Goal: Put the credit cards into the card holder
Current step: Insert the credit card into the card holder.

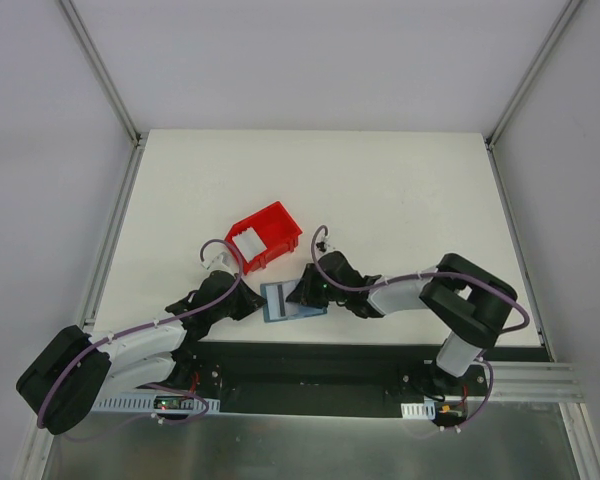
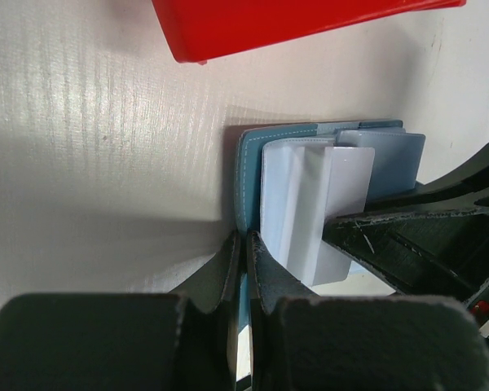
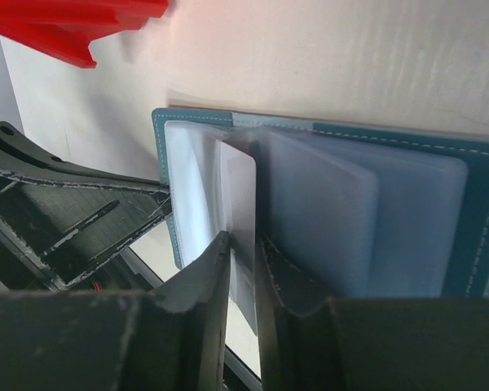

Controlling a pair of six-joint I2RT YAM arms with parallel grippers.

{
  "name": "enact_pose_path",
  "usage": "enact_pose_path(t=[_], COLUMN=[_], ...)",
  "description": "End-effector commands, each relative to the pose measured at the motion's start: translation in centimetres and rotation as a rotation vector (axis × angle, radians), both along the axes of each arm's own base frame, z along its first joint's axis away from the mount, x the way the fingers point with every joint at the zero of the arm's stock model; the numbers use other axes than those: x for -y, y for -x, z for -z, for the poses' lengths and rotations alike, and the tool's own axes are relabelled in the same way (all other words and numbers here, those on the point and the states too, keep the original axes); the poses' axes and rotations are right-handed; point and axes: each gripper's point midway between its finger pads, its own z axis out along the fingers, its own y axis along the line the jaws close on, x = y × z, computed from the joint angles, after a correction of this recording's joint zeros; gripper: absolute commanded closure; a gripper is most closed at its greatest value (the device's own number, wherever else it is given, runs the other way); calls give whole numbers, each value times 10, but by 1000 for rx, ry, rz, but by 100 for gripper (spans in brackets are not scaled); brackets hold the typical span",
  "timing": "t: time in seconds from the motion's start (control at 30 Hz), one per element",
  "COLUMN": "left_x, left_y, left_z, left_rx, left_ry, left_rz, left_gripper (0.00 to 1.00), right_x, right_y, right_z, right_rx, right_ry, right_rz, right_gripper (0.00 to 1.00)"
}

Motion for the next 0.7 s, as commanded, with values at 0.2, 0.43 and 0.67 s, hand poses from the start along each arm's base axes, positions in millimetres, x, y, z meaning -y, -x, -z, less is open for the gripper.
enact_pose_path(t=[0.2,0.43,0.67], left_x=[-39,-38,-37], left_y=[39,38,36], left_z=[49,48,47], left_rx=[-155,-153,-149], left_ry=[-200,-204,-204], left_rz=[15,25,26], left_gripper=[100,100,100], right_x=[54,41,3], right_y=[-6,1,9], right_z=[-4,2,-7], right_rx=[125,96,89], right_ry=[320,309,227], right_rz=[22,-42,-158], right_gripper=[51,51,64])
